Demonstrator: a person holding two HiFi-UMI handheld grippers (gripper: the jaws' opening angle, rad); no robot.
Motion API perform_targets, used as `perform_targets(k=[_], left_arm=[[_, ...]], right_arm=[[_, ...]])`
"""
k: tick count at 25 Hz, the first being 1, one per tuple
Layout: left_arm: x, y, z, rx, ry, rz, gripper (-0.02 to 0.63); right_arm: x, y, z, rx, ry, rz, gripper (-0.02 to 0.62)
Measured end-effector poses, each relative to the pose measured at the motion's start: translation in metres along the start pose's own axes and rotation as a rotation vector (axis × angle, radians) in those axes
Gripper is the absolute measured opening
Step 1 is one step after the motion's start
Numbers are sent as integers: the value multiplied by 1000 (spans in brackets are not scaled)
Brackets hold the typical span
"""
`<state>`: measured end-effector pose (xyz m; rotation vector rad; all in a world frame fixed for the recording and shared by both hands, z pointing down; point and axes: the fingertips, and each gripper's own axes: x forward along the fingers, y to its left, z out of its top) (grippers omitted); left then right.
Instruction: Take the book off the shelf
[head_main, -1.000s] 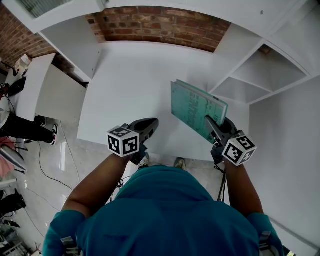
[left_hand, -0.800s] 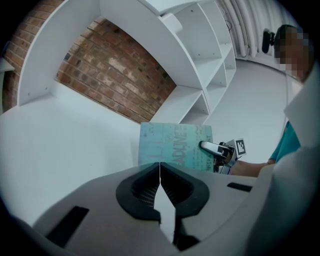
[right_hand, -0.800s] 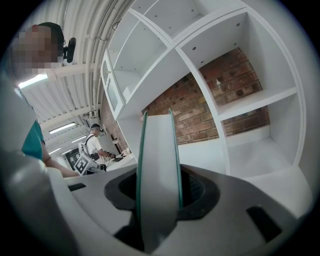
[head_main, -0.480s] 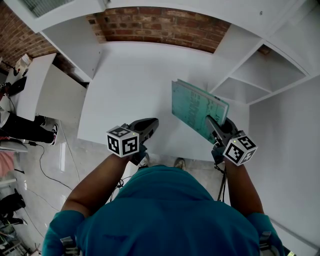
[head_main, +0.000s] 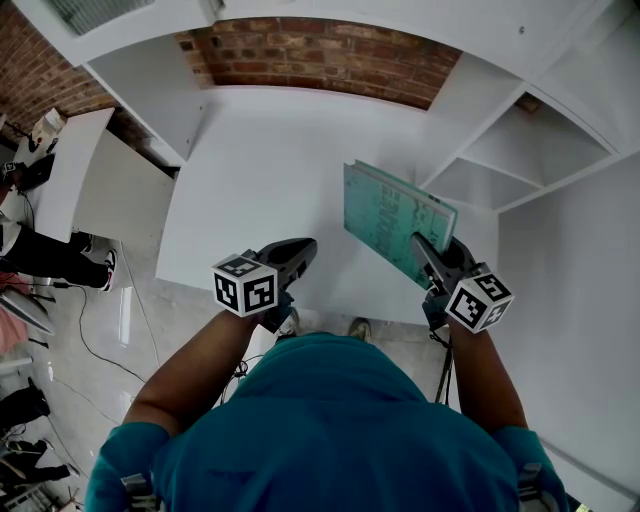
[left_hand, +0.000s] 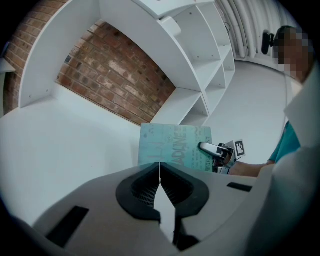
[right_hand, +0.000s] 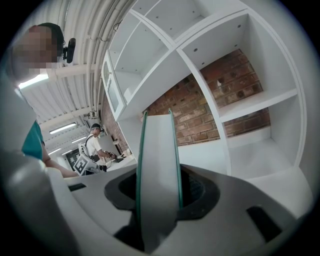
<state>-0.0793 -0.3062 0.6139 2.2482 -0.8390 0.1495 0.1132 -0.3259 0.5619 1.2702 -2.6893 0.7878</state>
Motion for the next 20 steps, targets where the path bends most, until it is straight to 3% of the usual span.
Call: perform_targets(k=[20], left_arm=[[3, -2, 1, -11, -10, -8, 15]], right_arm=[[0, -3, -1, 23, -5, 0, 173]])
